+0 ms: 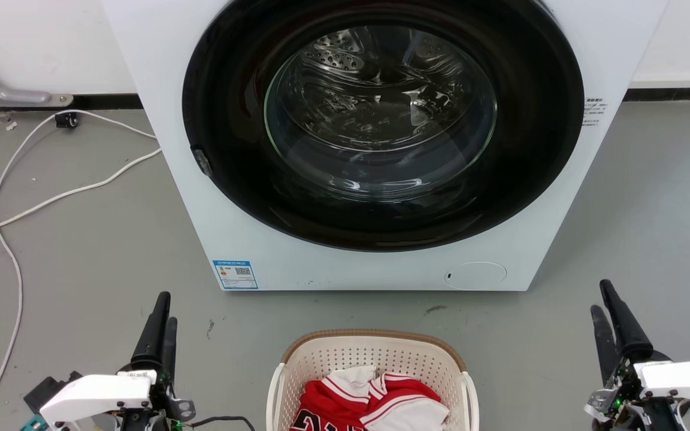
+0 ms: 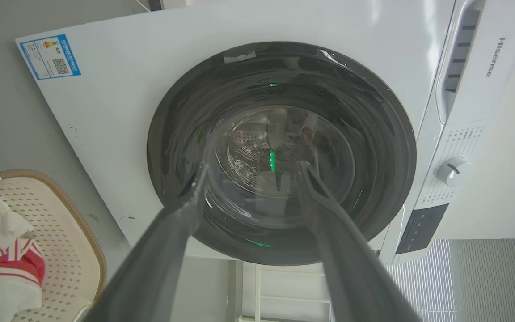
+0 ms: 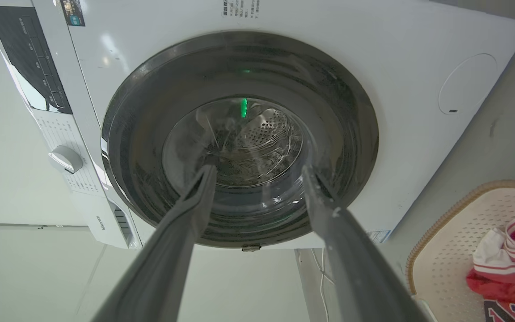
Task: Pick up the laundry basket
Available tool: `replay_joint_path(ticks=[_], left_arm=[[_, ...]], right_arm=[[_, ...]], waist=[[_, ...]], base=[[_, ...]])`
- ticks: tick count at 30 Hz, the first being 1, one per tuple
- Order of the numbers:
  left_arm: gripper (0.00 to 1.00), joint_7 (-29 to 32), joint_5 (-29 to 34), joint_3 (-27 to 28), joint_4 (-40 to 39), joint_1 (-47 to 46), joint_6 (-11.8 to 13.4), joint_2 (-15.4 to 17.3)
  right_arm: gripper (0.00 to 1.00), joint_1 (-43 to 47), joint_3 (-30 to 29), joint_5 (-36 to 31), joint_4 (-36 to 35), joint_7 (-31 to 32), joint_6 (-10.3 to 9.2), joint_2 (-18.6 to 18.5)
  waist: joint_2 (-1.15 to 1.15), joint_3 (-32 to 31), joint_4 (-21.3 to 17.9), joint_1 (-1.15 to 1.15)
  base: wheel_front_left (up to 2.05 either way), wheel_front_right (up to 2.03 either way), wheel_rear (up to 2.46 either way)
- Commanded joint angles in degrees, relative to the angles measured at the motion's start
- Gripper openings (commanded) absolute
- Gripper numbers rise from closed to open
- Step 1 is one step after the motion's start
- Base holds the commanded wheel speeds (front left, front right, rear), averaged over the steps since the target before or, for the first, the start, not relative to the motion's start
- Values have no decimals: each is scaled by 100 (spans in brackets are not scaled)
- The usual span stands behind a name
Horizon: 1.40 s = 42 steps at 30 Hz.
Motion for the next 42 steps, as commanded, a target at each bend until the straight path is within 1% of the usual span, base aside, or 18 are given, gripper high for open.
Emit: replay_joint_path(ticks=[1,7,15,22,23,33,42], left_arm=[[100,-51,155,28,-157,-95,-8,13],[100,-209,870,-11,-425,-79,63,14],[100,-404,1916,-237,-735,-19,220,15],[100,-562,2682,-388,-911,37,341,16],[100,-605,2888,-420,-940,59,372,17],[100,-807,3779,-564,-1070,134,500,18],[100,-972,4477,-680,-1191,182,485,19]], right_arm=[[100,-81,-8,-186,-152,-50,0,-21],[100,-48,47,-1012,-393,-208,0,-21],[100,19,240,-2234,-641,-405,0,-22],[100,89,363,-3213,-785,-564,0,-22],[100,116,373,-3466,-807,-610,0,-22],[100,190,431,-4507,-949,-812,0,-23],[100,257,544,-5232,-1178,-977,0,-23]], waist=[[0,2,0,0],[0,16,-2,0],[0,28,0,0],[0,34,3,0],[0,36,4,0],[0,50,15,0],[0,75,27,0]], base=[[0,0,0],[0,0,0],[0,0,0],[0,0,0],[0,0,0],[0,0,0],[0,0,0]])
